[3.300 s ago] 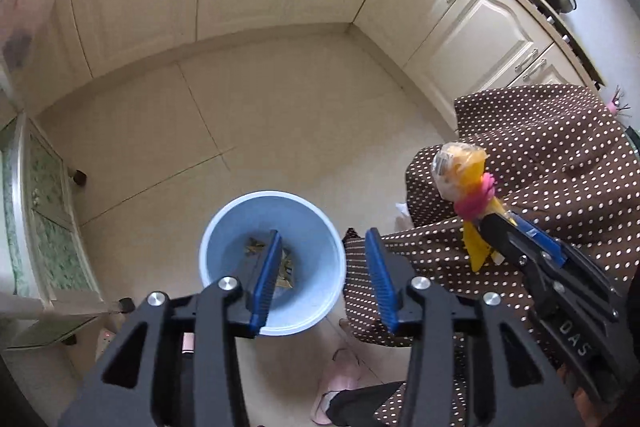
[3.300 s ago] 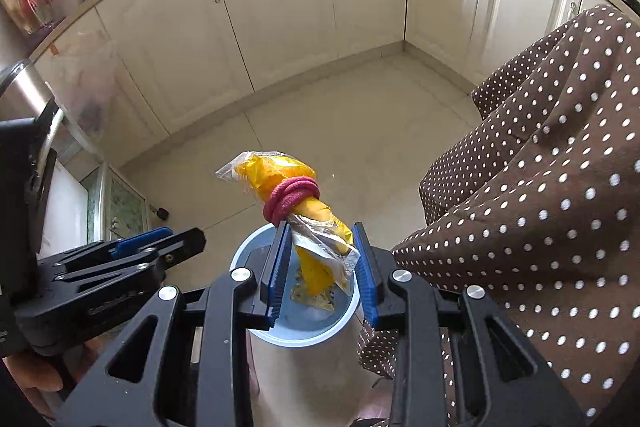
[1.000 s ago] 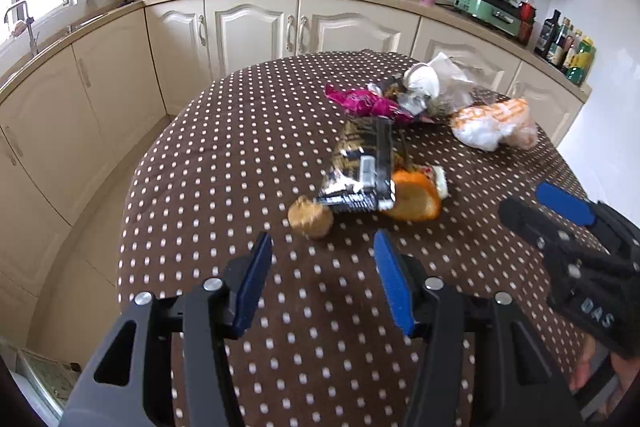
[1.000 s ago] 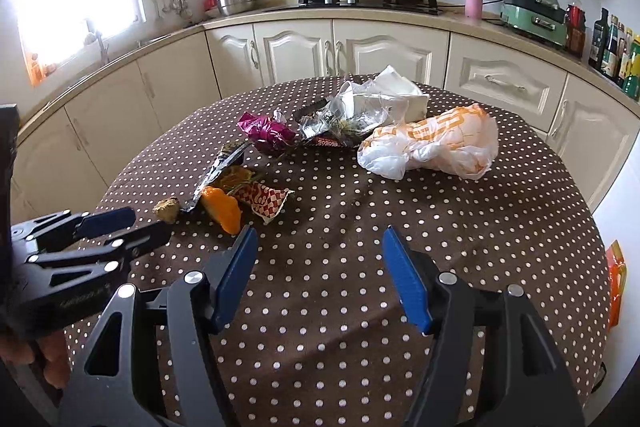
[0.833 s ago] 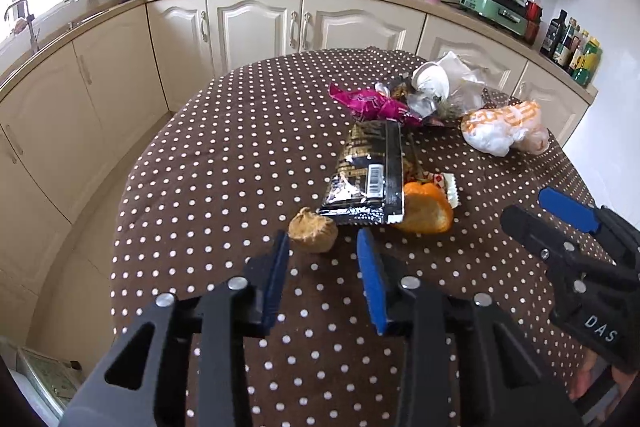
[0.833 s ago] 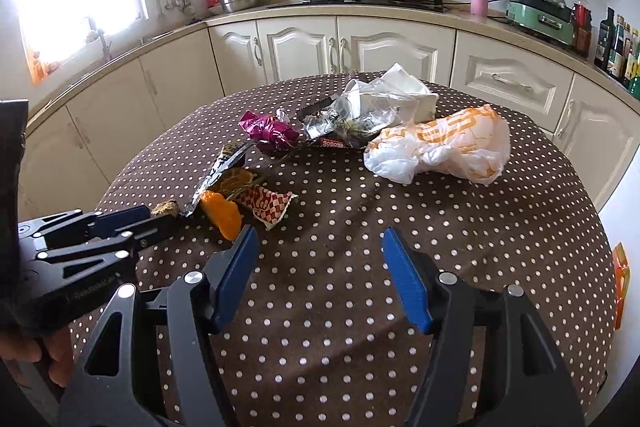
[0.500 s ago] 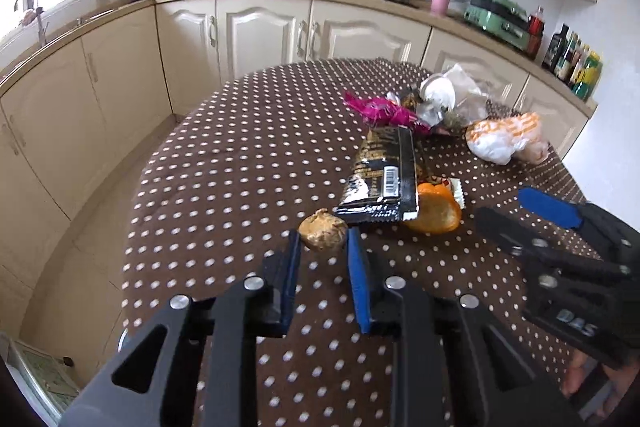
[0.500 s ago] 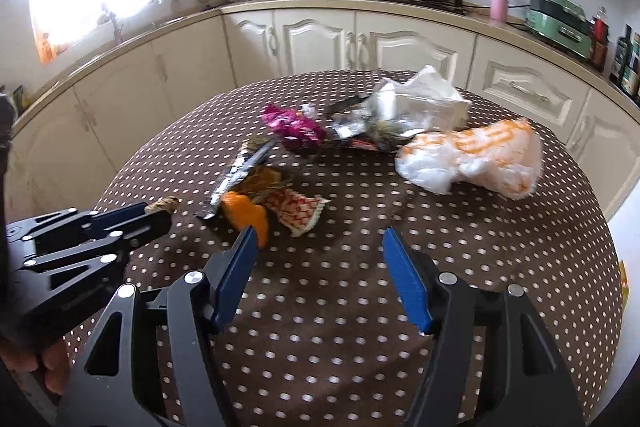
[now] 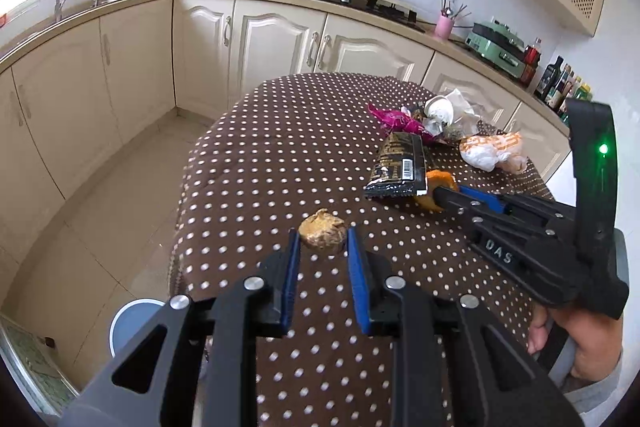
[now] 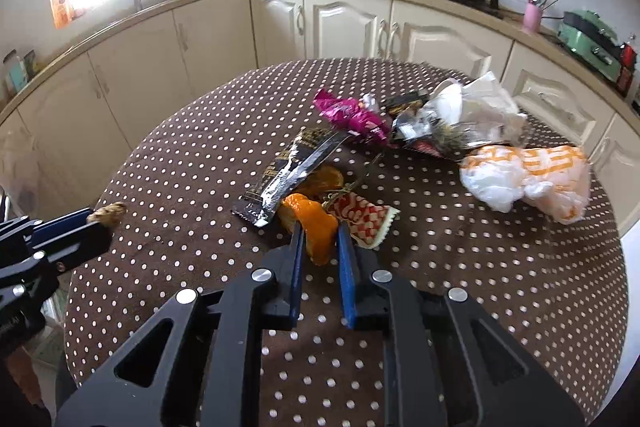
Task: Collect trash
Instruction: 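Grasp the round cracker with the left tool while the right tool grasps the orange peel, then carry cracker and orange peel over the bin and open both tools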
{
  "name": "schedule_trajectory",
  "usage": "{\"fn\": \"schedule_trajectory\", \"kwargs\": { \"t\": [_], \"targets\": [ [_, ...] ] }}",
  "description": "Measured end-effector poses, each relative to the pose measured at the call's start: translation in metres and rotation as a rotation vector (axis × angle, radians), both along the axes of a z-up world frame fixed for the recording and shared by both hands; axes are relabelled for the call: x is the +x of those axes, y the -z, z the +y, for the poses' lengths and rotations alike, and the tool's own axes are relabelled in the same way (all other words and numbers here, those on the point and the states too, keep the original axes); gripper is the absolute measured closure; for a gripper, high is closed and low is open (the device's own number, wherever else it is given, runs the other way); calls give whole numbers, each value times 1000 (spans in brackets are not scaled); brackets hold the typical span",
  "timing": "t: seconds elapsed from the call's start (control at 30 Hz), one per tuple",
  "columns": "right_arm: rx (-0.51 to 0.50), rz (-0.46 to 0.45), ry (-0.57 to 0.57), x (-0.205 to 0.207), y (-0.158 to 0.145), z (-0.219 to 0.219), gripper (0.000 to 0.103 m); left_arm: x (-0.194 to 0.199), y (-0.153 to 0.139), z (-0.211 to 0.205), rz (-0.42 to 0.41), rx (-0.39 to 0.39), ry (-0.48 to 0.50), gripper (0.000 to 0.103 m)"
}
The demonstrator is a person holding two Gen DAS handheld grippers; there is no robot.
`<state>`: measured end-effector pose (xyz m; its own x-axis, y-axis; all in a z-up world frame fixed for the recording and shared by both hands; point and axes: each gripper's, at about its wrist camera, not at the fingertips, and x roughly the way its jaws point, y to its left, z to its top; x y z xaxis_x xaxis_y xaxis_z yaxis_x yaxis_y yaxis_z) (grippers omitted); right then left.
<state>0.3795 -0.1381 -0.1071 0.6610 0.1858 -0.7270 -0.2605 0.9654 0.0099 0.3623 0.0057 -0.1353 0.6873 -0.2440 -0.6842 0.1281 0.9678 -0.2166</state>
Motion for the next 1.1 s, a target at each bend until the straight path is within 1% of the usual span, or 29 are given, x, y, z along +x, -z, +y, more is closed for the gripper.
{"fn": "schedule_trajectory", "kwargs": {
  "t": [0.1,0.13,0.2,0.3,0.4,0.5,0.57,0.63,0.7,0.77,0.8,0.87,1.0,1.1],
  "targets": [
    [18,-45,24,-17,-16,-6,89,-13,-5,10,-17,-13,-7,80],
    [22,-55,28,-22,-20,-7,91,-16,-7,13,-22,-17,-8,80],
    [24,-98,41,-38,-34,-9,91,-26,-11,22,-36,-29,-13,80],
    [25,-135,30,-55,-47,-4,91,-39,-15,37,-51,-42,-26,80],
    [28,-167,-13,-71,-60,16,91,-53,-15,55,-58,-53,-49,80],
    [39,-187,-77,-83,-68,47,91,-67,-13,80,-59,-64,-84,80],
    [52,-187,-135,-89,-68,74,91,-76,-8,99,-52,-66,-119,80],
    [58,-182,-197,-96,-62,105,91,-83,-3,115,-44,-67,-154,80],
    [65,-165,-270,-103,-49,138,91,-92,5,137,-33,-57,-202,80],
    [69,-137,-320,-105,-38,165,91,-102,15,160,-17,-45,-253,80],
    [75,-101,-356,-105,-27,183,91,-107,20,171,-8,-39,-274,80],
    [90,-55,-401,-105,-11,207,91,-117,35,194,23,-24,-326,80],
    [71,17,-469,-104,22,253,91,-127,63,228,85,-45,-392,80],
    [40,64,-498,-101,48,276,91,-126,85,244,127,-59,-410,80]
  ]
}}
